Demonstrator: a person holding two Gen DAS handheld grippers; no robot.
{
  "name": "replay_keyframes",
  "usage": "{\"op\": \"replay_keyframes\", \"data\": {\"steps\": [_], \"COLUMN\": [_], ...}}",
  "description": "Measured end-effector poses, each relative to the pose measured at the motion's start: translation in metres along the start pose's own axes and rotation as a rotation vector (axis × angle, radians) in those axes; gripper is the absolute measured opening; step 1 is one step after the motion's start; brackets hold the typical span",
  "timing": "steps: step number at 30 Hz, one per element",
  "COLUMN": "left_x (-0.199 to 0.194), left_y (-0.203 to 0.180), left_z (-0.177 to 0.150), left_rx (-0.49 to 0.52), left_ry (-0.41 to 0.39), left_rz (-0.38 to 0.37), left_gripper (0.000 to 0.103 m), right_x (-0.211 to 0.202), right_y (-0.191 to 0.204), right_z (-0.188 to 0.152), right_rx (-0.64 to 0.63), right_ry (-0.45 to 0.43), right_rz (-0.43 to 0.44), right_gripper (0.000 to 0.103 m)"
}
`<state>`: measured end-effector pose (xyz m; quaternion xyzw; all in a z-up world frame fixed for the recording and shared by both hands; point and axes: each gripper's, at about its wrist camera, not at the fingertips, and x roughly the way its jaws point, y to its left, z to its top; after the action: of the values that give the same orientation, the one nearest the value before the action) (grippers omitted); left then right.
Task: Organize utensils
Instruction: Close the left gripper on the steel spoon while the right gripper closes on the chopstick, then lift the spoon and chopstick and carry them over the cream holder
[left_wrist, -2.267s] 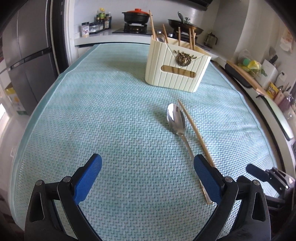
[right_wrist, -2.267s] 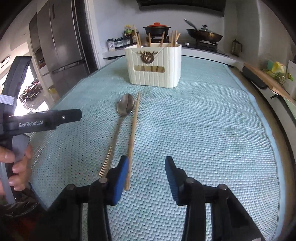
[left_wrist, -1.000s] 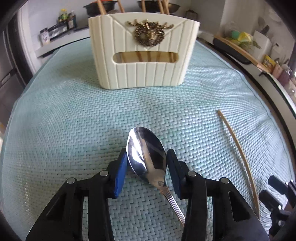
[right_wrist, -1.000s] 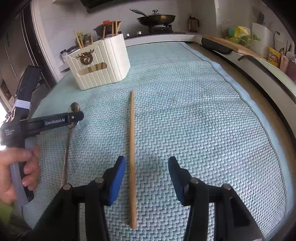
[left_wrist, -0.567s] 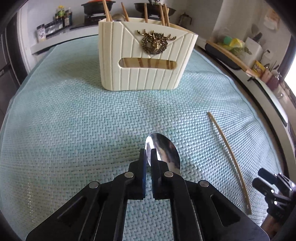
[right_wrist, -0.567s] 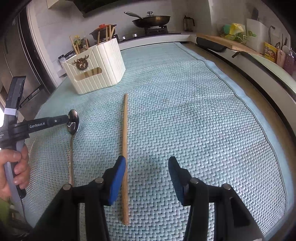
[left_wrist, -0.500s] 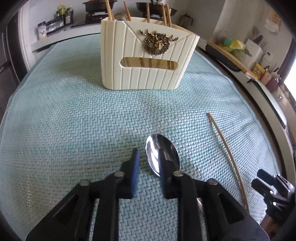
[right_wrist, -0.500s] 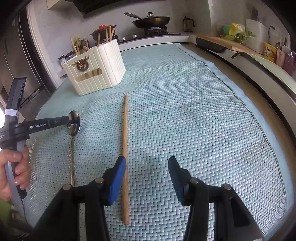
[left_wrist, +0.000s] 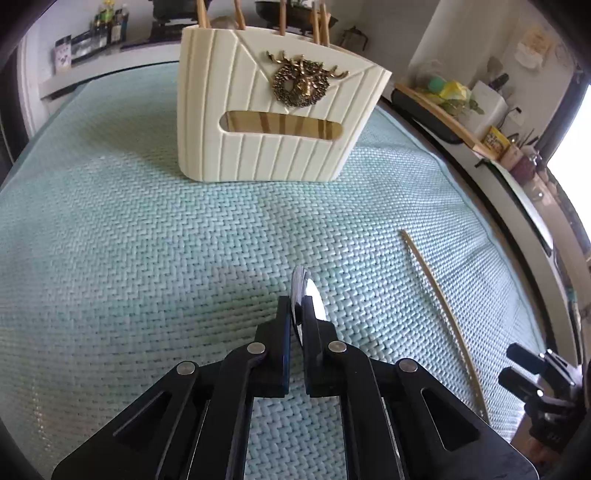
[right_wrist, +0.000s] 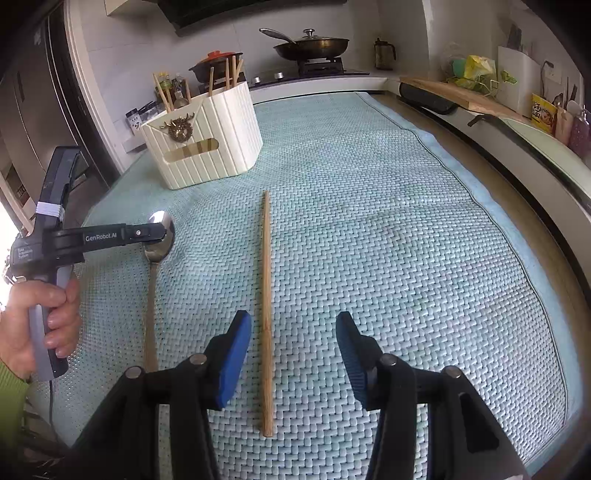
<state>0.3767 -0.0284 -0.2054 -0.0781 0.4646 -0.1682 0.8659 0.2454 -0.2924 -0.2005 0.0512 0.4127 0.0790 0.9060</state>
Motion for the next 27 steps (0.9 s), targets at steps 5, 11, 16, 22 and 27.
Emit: {"op": "replay_keyframes", "data": {"steps": [5,11,16,22,27], "left_x": [-0.037,-0.066,-0.070,-0.088,-0.110], "left_y": [0.002,-0.005,0.000,-0.002,-0.004], "left_z": [-0.003,0.000,0.000,0.001,0.004], "left_rx": [-0.016,0.023,0.013,0.022,0.034], "left_ry": [-0.087,-0.149,-0.153,-0.200,-0.266], "left_rz": [0.038,0.090,0.103,0.126,0.163], "left_gripper": [0.001,0.001,0.001,0.001,0.001], "right_x": [0.006,0.053,0.108,0.137,0.090], "right_y": [-0.005,-0.001,0.030,0.038,0.032], "right_z": [0.017,0.075,0.116,0.138,0.150], "right_rx": [-0.013,-0.107,-0.257,-0.193,-0.144], "right_ry": [0.015,0.184,0.293,0.331,0.172], "right_rz": [0.041,0.131,0.101,0.101,0.161], "right_gripper": [0.049,0.049,0.049,0.006,0.006]}}
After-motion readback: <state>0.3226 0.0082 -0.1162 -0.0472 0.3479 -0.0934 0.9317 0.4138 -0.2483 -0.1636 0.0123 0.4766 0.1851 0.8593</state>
